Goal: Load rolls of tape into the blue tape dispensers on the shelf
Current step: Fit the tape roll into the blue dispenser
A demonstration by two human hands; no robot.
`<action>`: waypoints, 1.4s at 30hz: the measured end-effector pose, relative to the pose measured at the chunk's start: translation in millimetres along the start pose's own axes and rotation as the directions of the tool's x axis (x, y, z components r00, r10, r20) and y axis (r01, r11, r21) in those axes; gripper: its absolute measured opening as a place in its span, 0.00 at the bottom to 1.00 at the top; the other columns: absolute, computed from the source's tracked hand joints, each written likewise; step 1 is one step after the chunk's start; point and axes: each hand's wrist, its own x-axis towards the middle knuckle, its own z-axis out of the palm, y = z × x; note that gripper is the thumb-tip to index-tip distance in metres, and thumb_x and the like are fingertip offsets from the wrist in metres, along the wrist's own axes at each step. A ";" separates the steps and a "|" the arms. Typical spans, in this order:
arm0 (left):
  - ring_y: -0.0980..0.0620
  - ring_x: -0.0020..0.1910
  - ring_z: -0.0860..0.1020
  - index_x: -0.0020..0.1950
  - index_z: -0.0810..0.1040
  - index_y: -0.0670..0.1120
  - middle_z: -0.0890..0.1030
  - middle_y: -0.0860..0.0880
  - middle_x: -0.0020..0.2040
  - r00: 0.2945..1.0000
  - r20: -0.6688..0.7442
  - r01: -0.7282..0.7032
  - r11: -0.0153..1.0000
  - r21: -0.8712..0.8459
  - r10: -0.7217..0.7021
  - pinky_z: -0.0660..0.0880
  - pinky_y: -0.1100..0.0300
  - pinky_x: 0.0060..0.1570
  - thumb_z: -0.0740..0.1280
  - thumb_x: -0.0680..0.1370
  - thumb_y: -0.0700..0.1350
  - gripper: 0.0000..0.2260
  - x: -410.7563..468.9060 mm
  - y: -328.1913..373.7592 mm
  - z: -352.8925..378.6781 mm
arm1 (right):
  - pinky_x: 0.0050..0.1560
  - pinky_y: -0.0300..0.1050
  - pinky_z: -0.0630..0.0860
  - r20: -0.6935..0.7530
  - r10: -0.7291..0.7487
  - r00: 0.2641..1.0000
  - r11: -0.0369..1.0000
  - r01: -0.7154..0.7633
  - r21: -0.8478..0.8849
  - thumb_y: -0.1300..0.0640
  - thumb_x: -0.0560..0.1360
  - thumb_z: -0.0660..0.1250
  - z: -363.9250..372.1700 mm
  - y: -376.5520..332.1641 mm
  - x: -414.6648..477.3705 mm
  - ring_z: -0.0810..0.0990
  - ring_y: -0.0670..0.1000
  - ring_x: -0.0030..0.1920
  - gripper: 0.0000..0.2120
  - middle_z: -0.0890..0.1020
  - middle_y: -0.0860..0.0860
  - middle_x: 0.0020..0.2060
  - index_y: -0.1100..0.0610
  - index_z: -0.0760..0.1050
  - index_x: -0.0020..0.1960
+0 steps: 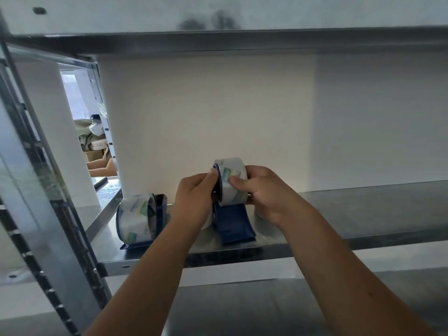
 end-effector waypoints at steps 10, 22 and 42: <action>0.38 0.41 0.86 0.44 0.87 0.36 0.87 0.34 0.42 0.993 0.100 -0.029 0.967 -0.255 0.057 0.81 0.51 0.43 0.72 0.79 0.52 0.18 -15.2 45.7 -7.2 | 0.62 0.52 0.80 0.115 -0.361 0.925 0.845 0.377 -0.381 0.57 0.71 0.78 -9.8 -4.1 -42.5 0.84 0.49 0.58 0.22 0.87 0.45 0.55 0.48 0.81 0.64; 0.61 0.30 0.72 0.31 0.79 0.58 0.76 0.58 0.28 0.890 0.160 -0.426 0.903 -0.045 0.428 0.69 0.69 0.34 0.70 0.78 0.51 0.14 -41.4 8.9 -1.3 | 0.65 0.68 0.78 -0.094 -0.256 0.962 0.967 0.255 -0.025 0.39 0.69 0.74 1.6 -4.7 -52.5 0.87 0.59 0.55 0.17 0.90 0.53 0.48 0.49 0.87 0.51; 0.53 0.35 0.85 0.35 0.87 0.49 0.85 0.51 0.33 0.967 0.192 -0.109 0.954 -0.280 0.167 0.80 0.55 0.41 0.77 0.73 0.46 0.07 -47.6 34.5 -2.7 | 0.42 0.45 0.83 -0.067 -0.586 0.807 0.795 0.558 -0.238 0.54 0.72 0.74 -12.5 -29.5 -79.7 0.86 0.49 0.40 0.08 0.87 0.48 0.40 0.51 0.86 0.52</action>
